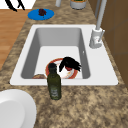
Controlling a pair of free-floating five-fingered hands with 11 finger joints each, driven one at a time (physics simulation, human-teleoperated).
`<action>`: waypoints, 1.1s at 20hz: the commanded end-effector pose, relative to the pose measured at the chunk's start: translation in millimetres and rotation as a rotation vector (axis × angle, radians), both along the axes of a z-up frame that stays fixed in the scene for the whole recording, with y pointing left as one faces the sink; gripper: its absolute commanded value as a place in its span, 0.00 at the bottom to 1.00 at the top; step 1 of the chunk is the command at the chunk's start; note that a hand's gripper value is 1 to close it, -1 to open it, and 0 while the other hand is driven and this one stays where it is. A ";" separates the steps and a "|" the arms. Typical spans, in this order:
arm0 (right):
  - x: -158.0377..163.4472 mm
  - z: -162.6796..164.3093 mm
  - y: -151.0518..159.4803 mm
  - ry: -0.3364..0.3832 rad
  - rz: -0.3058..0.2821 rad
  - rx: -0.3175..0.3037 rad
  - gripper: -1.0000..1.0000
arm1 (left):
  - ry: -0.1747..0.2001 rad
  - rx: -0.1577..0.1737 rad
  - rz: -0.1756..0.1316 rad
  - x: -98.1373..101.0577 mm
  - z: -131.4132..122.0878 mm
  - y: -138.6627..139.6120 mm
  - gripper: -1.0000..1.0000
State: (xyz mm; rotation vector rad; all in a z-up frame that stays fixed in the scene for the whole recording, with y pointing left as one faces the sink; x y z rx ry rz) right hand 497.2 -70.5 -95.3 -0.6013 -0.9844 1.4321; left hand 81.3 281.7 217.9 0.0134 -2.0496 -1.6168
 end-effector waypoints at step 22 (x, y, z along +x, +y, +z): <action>-7.4 17.1 34.2 0.020 0.030 -0.275 0.00 | 0.000 0.000 0.000 0.0 0.0 0.0 0.50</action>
